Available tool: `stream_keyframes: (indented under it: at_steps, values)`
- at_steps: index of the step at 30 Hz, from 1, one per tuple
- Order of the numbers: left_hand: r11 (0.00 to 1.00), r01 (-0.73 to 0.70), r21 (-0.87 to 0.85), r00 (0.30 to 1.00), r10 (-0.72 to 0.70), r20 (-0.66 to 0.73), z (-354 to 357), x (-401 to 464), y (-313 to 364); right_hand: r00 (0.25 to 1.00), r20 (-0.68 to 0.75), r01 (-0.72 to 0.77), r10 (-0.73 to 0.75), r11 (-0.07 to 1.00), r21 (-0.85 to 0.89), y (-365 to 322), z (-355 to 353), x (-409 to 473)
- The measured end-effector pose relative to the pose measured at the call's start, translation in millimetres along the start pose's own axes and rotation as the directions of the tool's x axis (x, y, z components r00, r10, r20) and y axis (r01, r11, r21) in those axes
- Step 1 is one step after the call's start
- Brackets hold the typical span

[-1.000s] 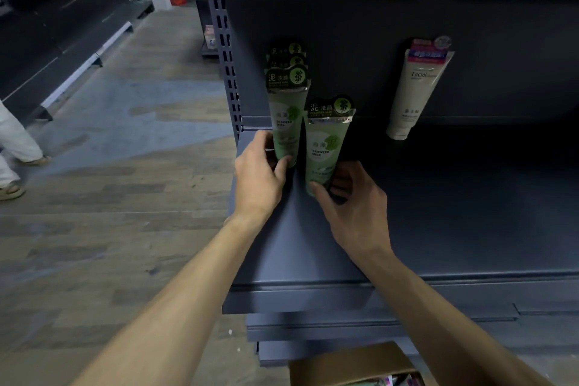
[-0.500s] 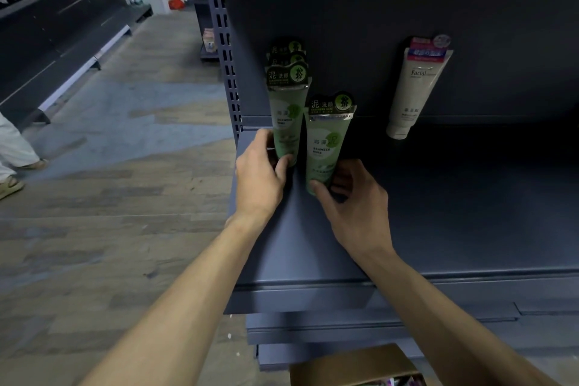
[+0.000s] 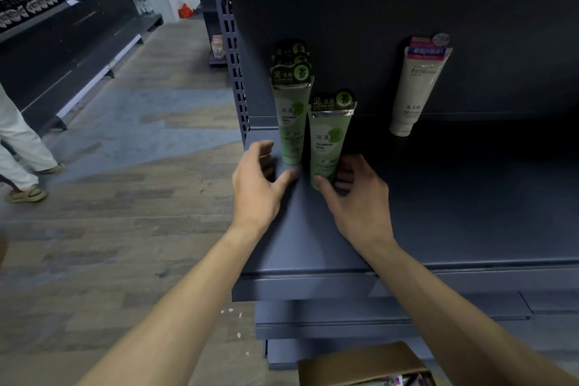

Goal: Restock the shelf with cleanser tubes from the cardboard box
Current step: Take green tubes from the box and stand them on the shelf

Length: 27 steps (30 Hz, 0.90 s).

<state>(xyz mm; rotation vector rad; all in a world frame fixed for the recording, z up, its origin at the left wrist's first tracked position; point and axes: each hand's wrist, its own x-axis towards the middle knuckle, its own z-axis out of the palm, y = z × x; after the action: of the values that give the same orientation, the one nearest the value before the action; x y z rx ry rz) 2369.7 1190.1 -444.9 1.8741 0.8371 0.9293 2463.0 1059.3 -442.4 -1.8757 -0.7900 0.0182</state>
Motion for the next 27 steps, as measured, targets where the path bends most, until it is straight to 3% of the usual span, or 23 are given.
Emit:
stream_keyframes:
  at_steps: [15, 27]
  values:
    - [0.999, -0.009, 0.037, 0.999, 0.010, -0.044, -8.5, -15.1, 2.5, 1.000, 0.007, -0.011, 0.011, 1.000, -0.015, -1.9, 0.0, -1.7]
    - [0.998, 0.030, -0.052, 0.991, -0.036, -0.129, -13.7, -17.8, 11.9, 0.998, 0.061, 0.004, 0.004, 0.991, -0.133, -9.2, 25.6, 12.9]
